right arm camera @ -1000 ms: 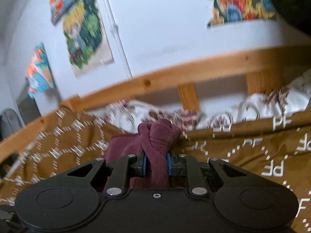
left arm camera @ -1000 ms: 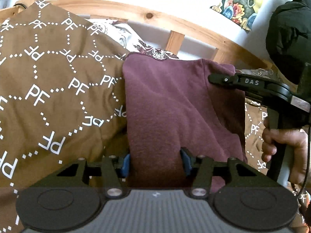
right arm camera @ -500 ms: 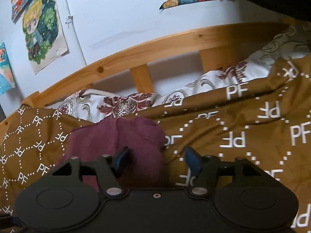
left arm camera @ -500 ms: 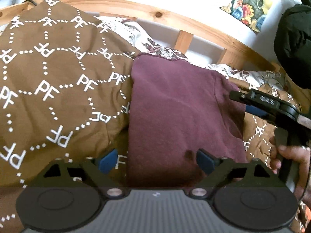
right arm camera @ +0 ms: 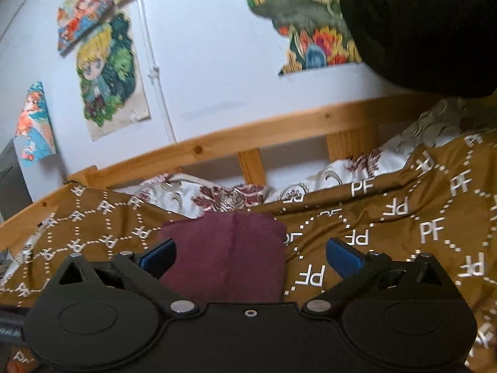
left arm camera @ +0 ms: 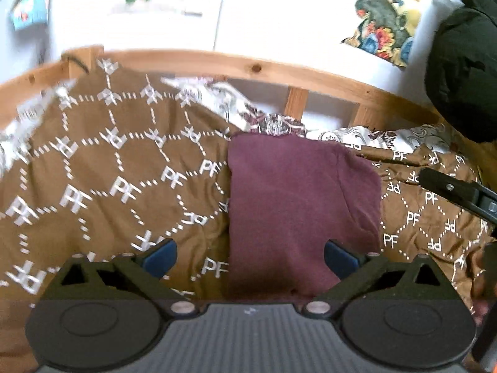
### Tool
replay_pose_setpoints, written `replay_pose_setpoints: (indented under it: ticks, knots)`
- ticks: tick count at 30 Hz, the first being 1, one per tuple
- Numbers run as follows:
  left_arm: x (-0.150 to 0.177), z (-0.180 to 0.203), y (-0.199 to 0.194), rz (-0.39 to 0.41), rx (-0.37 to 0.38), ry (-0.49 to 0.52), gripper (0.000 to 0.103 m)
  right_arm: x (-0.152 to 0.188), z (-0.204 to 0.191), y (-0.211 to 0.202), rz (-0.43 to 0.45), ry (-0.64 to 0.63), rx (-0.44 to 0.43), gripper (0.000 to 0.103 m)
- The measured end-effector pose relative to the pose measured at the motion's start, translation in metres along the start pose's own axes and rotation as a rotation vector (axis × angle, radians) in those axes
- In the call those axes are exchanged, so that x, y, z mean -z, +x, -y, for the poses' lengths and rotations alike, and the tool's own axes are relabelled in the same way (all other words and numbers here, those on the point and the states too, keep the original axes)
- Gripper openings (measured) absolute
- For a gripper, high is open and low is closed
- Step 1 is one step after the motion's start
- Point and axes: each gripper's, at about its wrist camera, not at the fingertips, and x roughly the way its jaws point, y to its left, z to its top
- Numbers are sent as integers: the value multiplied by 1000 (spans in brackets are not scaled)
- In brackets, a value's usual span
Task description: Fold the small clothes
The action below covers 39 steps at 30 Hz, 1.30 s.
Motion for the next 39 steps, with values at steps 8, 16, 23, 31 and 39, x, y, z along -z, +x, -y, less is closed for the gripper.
replay_pose_setpoints:
  ticks: [8, 16, 23, 31, 39]
  knots:
    - [21, 3, -55, 87, -69, 55, 102, 15, -22, -82, 68, -21, -1, 102]
    - [55, -8, -86, 95, -77, 53, 102, 40, -35, -133, 87, -64, 6, 102]
    - [72, -12, -108, 144, -111, 132, 102, 69, -48, -159, 56, -64, -18, 102]
    - [92, -14, -102, 97, -93, 147, 102, 95, -58, -168, 1, -79, 13, 102]
    - [99, -17, -91, 65, -84, 129, 102, 102, -56, -160, -32, -74, 38, 102]
